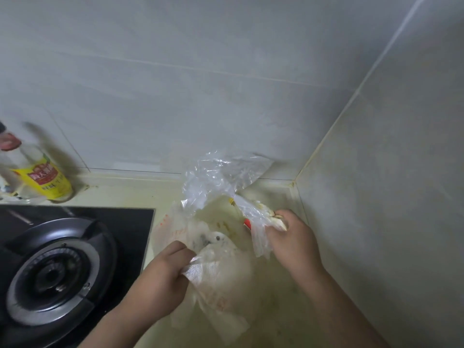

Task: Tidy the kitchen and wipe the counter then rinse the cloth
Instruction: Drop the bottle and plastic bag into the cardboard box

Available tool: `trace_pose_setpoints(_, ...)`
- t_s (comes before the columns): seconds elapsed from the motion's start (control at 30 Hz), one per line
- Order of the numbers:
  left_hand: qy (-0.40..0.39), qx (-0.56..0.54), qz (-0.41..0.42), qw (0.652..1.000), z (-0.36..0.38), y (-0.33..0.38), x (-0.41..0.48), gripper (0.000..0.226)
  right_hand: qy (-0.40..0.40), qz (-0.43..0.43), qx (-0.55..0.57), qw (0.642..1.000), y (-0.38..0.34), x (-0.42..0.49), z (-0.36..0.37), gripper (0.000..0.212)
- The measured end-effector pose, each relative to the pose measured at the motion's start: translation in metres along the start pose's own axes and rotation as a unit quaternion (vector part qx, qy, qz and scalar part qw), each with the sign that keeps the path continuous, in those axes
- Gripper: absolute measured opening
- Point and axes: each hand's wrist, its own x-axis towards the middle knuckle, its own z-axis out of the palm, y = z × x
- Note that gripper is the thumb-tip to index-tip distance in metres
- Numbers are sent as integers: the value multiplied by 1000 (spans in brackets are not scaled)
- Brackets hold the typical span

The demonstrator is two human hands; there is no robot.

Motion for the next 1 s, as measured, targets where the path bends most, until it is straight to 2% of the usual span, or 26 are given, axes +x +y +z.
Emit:
trace_pose_setpoints(0.13,29,4,16,999,-20,8,-28,50,-18,6,1,1000,-16,-40,-8,16)
trace_pose_setpoints(0.3,51,-12,16,999,-43,13,-64,56,-24,3,25,999,-36,-88,-15,32)
trace_pose_setpoints(0.6,72,-23,34,997,-76,34,-114,64,-16,-5,71,997,-55,-161,-23,19)
trace_pose_setpoints(0.77,84,1,26,996,-92,55,-141,53,-13,-37,81,996,-65,-192,-33,18)
trace_pose_setpoints(0.9,90,21,-13,996,-99,76,-167,16,-21,-65,102,992,-68,-213,-47,28)
trace_pose_setpoints(1.0,114,49,-48,991,-102,95,-188,23,-44,-92,108,989,-70,-230,-57,20)
